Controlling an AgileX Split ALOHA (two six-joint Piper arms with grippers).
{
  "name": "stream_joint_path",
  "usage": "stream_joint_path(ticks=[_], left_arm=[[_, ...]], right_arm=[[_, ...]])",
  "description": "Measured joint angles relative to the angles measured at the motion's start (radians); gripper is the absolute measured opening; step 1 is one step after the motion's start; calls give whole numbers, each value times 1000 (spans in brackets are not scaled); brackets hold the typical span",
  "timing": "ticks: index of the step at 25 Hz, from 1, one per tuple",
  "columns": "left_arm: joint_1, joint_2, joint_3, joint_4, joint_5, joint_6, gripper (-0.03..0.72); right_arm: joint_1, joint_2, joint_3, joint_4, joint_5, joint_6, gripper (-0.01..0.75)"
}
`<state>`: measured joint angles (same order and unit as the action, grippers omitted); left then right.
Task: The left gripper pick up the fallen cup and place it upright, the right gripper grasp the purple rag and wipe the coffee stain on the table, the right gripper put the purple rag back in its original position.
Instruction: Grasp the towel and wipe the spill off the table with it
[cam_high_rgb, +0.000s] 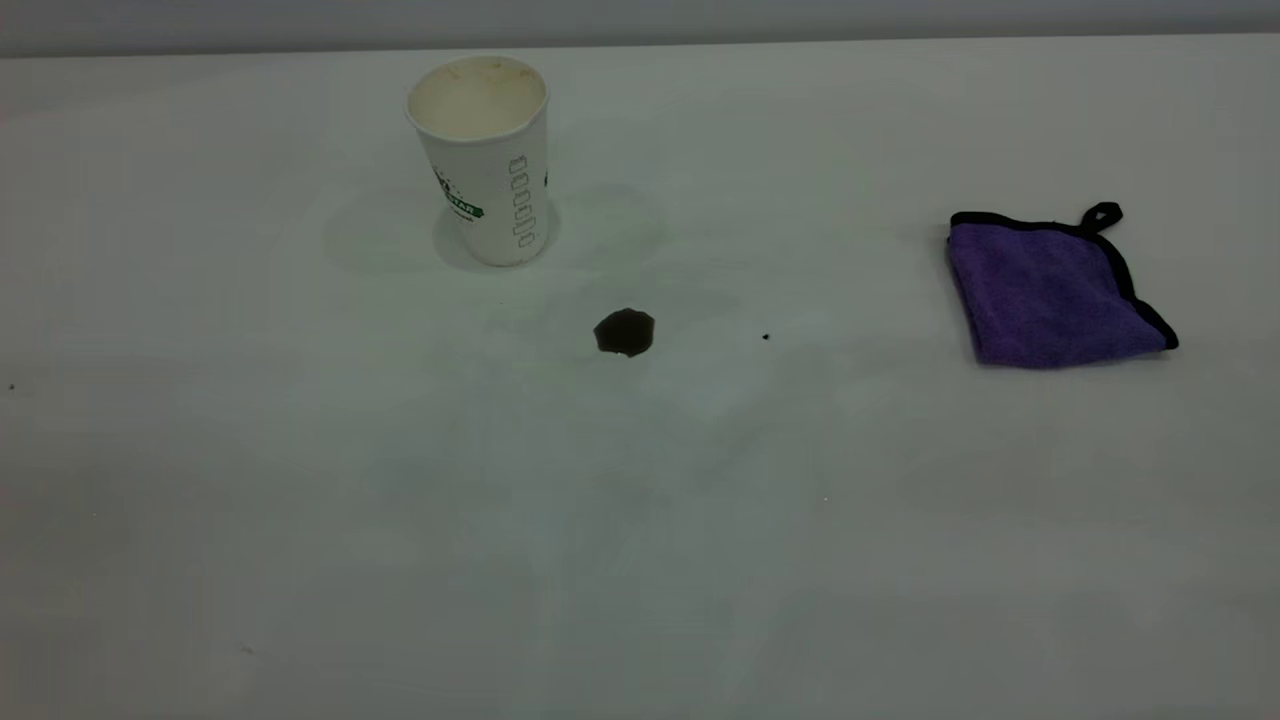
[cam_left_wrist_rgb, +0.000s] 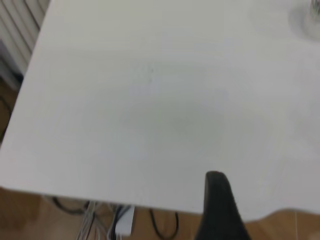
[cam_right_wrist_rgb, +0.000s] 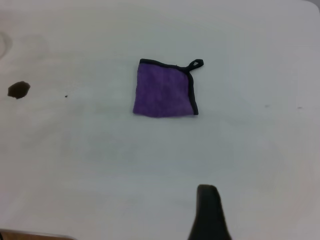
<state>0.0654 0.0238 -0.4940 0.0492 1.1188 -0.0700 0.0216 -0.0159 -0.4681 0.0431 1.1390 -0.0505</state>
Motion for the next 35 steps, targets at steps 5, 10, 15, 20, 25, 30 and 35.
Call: stream_joint_path(ticks=[5,10,15,20,25,30,35], left_arm=[[-15,-43,0,0,6,2,559],[-57,-43,0,0,7,3,559],[-59,-43,0,0,7,3,559],[-59,-43,0,0,7,3,559],[-59,-43,0,0,7,4,559],[-59,-43,0,0,7,5,559],[-59,-43,0,0,7,5,559]], right_arm=[[0,0,0,0,0,0,588],[0,0,0,0,0,0,588],[0,0,0,0,0,0,588],[0,0,0,0,0,0,588],[0,0,0,0,0,0,588],[0,0,0,0,0,0,588],[0,0,0,0,0,0,588]])
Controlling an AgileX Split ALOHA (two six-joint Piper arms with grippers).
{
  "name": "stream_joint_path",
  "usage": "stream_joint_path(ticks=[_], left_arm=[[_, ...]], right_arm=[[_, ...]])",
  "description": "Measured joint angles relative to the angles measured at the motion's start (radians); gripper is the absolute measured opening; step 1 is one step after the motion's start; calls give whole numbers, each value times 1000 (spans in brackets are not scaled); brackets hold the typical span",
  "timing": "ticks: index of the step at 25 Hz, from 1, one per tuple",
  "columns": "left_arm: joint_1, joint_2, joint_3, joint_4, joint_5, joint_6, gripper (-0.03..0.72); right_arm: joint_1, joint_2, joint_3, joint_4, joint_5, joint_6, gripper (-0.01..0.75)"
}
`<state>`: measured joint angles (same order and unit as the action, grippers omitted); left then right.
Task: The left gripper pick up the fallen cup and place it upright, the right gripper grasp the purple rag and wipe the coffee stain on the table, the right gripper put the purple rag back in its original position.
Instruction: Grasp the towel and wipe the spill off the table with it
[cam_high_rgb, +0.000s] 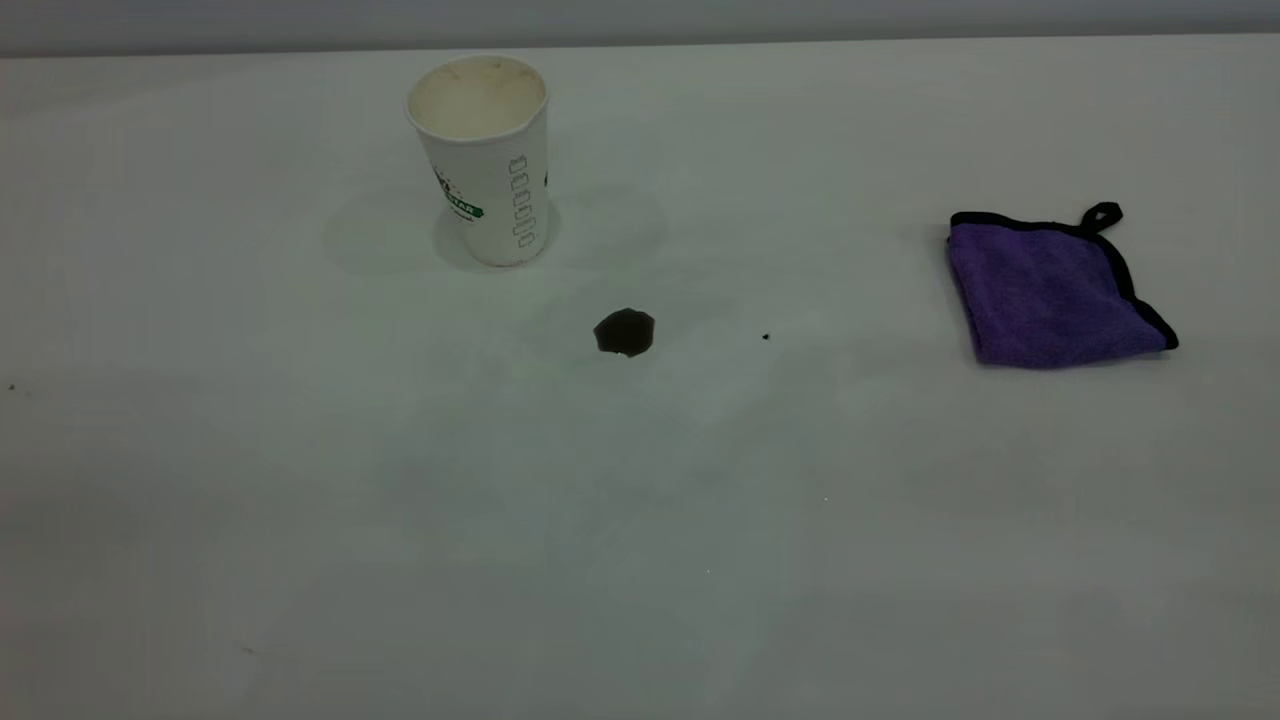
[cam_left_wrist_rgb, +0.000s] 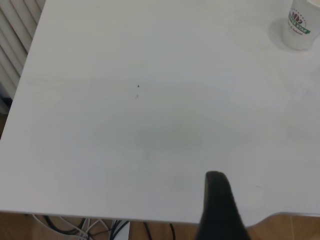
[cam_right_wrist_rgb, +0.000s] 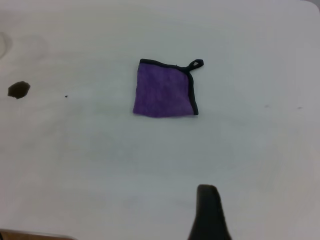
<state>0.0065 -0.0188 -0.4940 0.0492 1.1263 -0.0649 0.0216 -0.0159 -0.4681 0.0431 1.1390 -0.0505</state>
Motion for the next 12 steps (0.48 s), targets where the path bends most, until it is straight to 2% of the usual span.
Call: stream_joint_path(ticks=[3,6,12], left_arm=[[0,0,0,0,0,0,559],[0,0,0,0,0,0,559],[0,0,0,0,0,0,559]], right_arm=[[0,0,-5,1,-7,-3,588],[0,65,-48,10,-85,-39,599],[0,539,-169,52,-260,-85,652]])
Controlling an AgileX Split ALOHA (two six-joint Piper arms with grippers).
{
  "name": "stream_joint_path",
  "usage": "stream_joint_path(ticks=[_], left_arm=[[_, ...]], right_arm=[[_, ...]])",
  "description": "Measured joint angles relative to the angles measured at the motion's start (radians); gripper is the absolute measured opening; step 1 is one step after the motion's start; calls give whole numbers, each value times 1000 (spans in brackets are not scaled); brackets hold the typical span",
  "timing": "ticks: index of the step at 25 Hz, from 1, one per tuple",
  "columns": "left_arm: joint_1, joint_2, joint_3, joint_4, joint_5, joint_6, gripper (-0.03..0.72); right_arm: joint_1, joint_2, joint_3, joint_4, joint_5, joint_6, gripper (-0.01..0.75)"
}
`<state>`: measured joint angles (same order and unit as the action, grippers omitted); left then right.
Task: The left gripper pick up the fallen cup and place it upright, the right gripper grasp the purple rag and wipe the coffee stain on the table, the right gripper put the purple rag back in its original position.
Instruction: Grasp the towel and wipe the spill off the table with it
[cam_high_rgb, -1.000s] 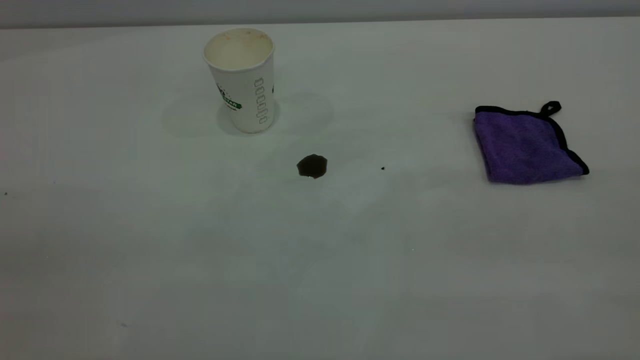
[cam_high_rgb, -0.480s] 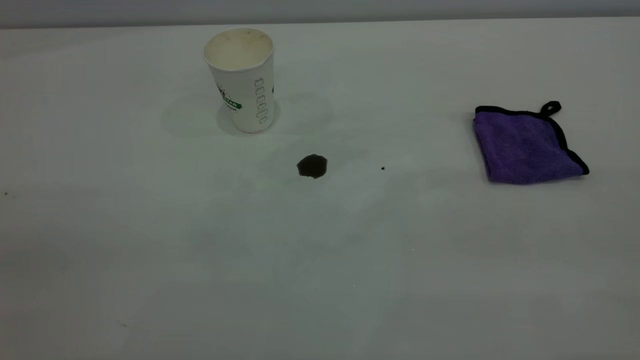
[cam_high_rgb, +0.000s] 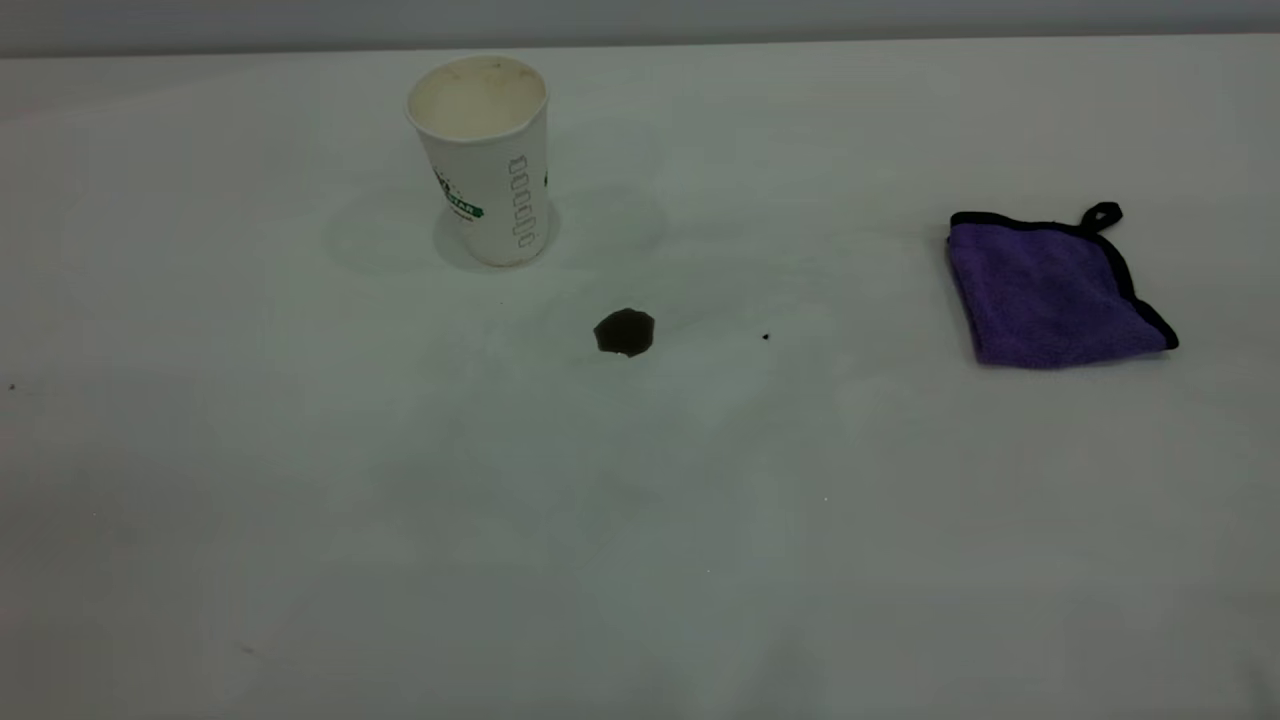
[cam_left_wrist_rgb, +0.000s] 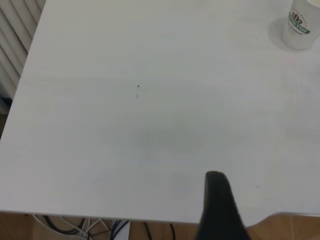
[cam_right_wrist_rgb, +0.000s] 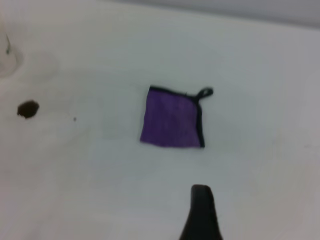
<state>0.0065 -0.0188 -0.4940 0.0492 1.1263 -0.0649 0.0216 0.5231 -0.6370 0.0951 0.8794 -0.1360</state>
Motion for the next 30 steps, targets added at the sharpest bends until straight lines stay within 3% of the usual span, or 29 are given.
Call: stream_joint_path(ticks=[13,21,30], left_arm=[[0,0,0,0,0,0,559],[0,0,0,0,0,0,559],[0,0,0,0,0,0,559]], right_arm=[[28,994,-131,120,-482,-81,663],[84,1516,-392,143,-523,-88,663],[94,1794,-686,136,-487,-99,663]])
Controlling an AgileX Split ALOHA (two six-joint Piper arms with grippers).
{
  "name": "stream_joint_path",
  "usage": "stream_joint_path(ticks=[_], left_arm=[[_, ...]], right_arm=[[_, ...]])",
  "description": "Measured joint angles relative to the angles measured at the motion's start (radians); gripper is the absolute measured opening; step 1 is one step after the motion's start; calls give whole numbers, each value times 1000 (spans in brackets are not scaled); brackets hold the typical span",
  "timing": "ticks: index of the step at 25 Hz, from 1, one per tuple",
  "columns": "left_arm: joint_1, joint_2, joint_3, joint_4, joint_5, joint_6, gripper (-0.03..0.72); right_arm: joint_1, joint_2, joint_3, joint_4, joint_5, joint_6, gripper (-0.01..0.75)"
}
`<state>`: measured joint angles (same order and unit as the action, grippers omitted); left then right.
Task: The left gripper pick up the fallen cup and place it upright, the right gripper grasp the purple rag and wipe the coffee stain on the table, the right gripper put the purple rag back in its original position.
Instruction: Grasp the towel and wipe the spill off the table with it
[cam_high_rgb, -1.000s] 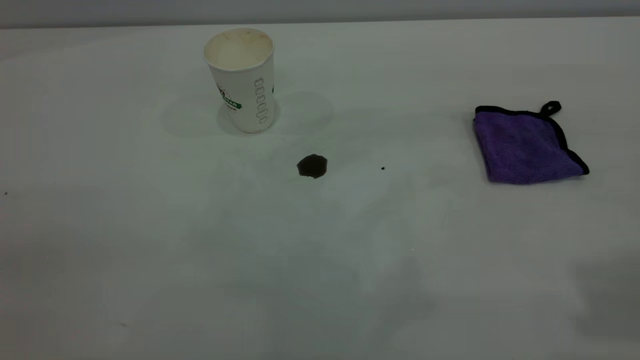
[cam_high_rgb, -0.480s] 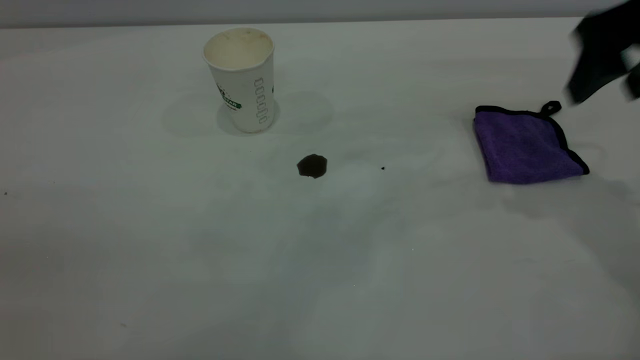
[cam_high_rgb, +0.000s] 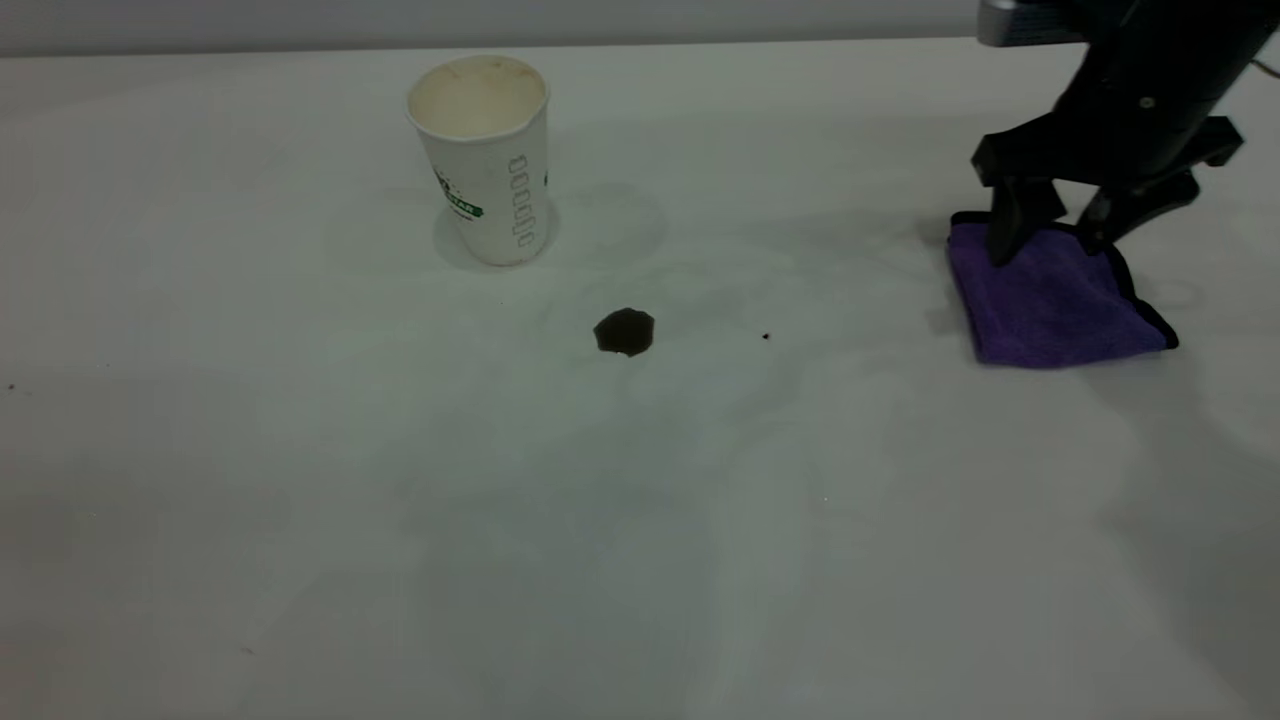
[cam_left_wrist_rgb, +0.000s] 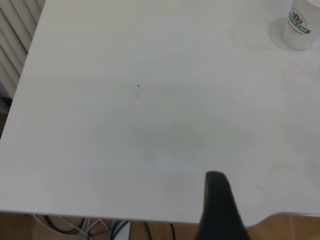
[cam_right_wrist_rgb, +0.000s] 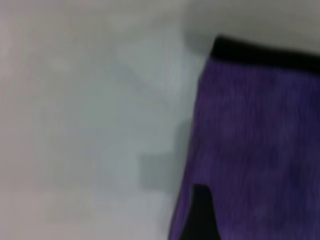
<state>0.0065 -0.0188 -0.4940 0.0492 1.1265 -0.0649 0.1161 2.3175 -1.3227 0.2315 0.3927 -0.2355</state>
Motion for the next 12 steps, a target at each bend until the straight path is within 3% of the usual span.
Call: stream_joint_path(ticks=[8,12], left_arm=[[0,0,0,0,0,0,559],[0,0,0,0,0,0,559]], right_arm=[[-43,120,-95,-39,22,0,646],[-45,137,-101,-46,19,0,570]])
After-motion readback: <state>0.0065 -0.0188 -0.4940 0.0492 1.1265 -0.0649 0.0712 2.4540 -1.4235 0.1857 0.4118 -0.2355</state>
